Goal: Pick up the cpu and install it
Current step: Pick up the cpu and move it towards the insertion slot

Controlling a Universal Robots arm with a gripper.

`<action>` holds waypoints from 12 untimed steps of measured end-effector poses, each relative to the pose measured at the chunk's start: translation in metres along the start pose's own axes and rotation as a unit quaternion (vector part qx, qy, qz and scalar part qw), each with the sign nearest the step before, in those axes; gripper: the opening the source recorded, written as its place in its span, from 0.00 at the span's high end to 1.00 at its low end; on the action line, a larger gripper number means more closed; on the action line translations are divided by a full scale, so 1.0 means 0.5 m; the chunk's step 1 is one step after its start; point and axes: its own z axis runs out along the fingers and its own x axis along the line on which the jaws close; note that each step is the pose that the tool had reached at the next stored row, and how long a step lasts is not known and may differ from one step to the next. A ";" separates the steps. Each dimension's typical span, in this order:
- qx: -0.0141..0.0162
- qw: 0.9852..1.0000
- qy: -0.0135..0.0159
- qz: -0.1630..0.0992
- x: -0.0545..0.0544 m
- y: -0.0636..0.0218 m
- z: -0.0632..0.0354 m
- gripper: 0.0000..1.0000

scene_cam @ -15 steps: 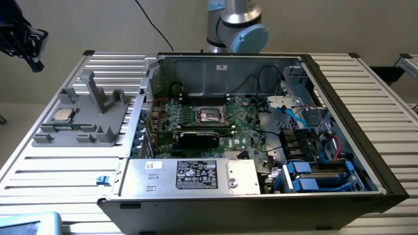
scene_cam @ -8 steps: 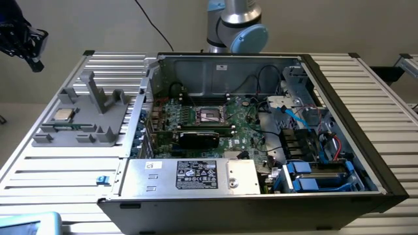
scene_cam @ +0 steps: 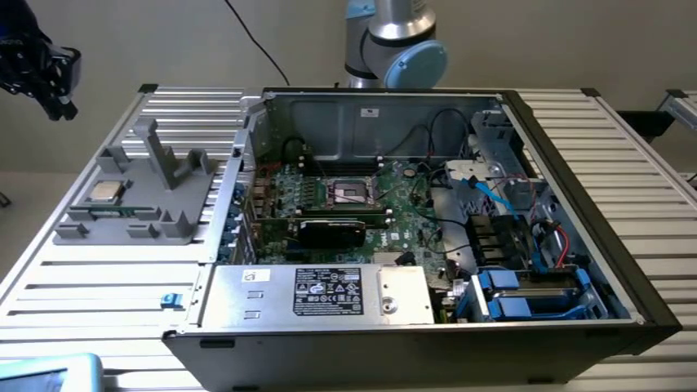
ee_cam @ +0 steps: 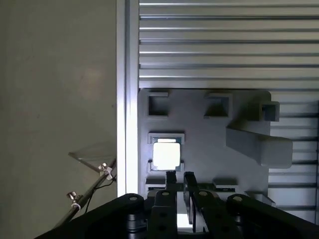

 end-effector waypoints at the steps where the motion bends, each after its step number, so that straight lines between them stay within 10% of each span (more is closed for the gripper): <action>1: 0.000 1.000 0.000 0.000 0.000 0.000 0.000 0.75; 7: 0.000 1.000 0.001 0.000 0.000 0.000 0.001 0.46; 12: 0.002 1.000 0.015 -0.002 0.000 0.000 0.007 0.40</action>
